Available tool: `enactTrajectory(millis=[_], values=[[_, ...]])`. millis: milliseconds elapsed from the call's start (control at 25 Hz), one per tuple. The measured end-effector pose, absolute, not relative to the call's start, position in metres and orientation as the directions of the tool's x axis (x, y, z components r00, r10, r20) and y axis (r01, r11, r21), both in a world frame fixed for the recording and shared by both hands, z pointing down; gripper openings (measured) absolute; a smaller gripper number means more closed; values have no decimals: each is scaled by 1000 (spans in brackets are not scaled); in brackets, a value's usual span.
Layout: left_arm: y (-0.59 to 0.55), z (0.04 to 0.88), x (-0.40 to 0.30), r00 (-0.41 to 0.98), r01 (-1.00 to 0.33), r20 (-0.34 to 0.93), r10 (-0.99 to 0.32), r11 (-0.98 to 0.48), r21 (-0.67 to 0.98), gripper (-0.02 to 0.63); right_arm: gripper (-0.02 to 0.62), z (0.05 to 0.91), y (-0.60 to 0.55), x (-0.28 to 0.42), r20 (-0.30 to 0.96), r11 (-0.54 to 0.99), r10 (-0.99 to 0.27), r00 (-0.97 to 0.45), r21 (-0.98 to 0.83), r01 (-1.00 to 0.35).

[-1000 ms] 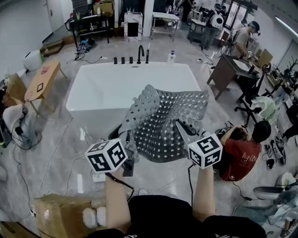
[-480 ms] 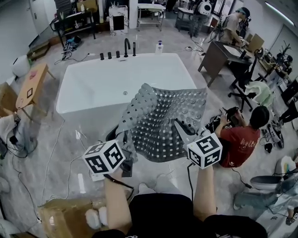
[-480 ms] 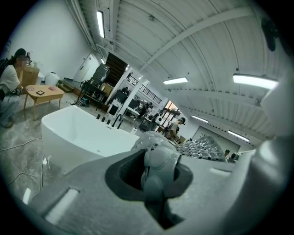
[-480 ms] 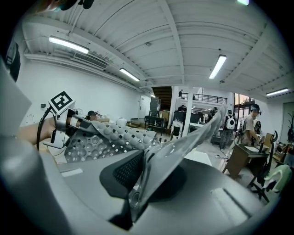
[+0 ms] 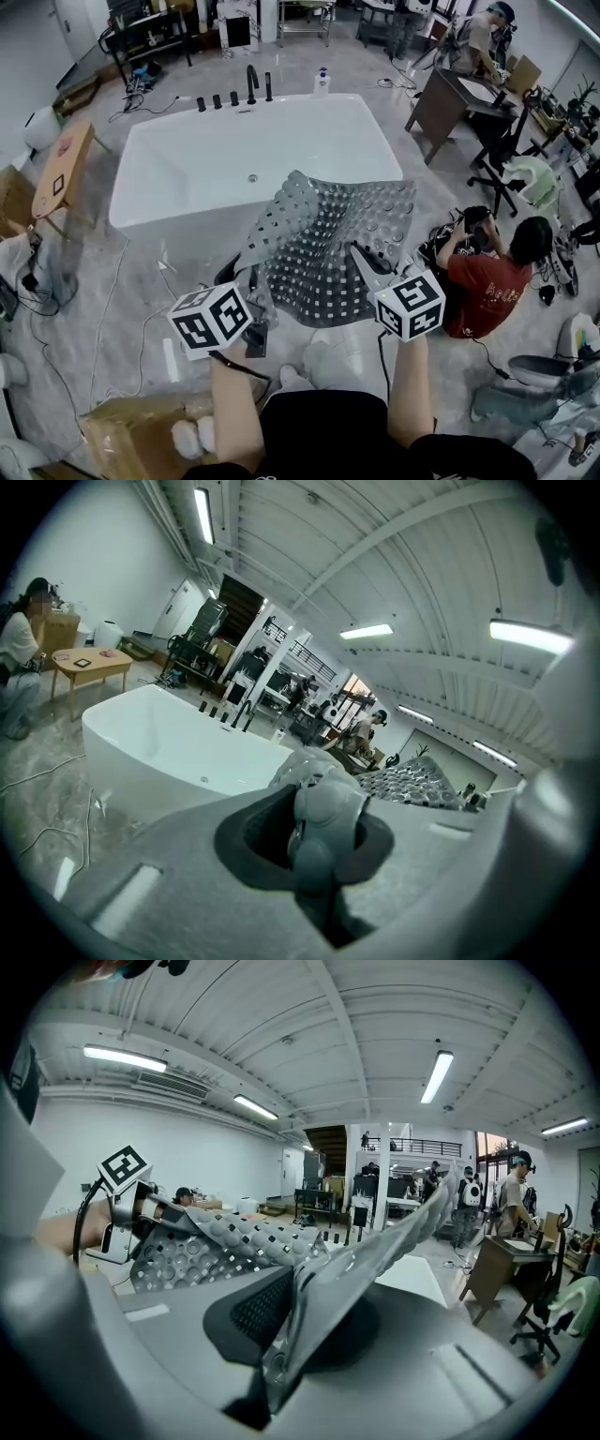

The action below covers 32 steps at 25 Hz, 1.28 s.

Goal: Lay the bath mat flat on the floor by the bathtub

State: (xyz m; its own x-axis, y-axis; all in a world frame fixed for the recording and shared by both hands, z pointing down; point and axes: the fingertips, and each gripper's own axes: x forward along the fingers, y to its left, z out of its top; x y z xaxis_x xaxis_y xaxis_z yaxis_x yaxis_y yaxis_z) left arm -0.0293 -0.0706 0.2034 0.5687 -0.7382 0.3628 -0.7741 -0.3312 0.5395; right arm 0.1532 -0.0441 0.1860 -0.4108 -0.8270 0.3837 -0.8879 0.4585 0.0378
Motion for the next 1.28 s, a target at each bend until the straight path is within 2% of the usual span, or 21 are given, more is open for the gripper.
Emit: enactTrajectory(millis=[800, 1080, 1280], values=[[-148, 210, -23, 400, -876, 469, -787, -177, 449, 28, 29, 227, -147, 187, 413, 559, -724, -552, -117, -821], [-143, 231, -35, 361, -882, 495, -790, -117, 456, 28, 29, 244, -159, 167, 447, 611, -666, -597, -131, -780], [-151, 259, -73, 343, -863, 509, -790, -51, 502, 28, 29, 268, -169, 141, 508, 615, -633, -584, -127, -778]])
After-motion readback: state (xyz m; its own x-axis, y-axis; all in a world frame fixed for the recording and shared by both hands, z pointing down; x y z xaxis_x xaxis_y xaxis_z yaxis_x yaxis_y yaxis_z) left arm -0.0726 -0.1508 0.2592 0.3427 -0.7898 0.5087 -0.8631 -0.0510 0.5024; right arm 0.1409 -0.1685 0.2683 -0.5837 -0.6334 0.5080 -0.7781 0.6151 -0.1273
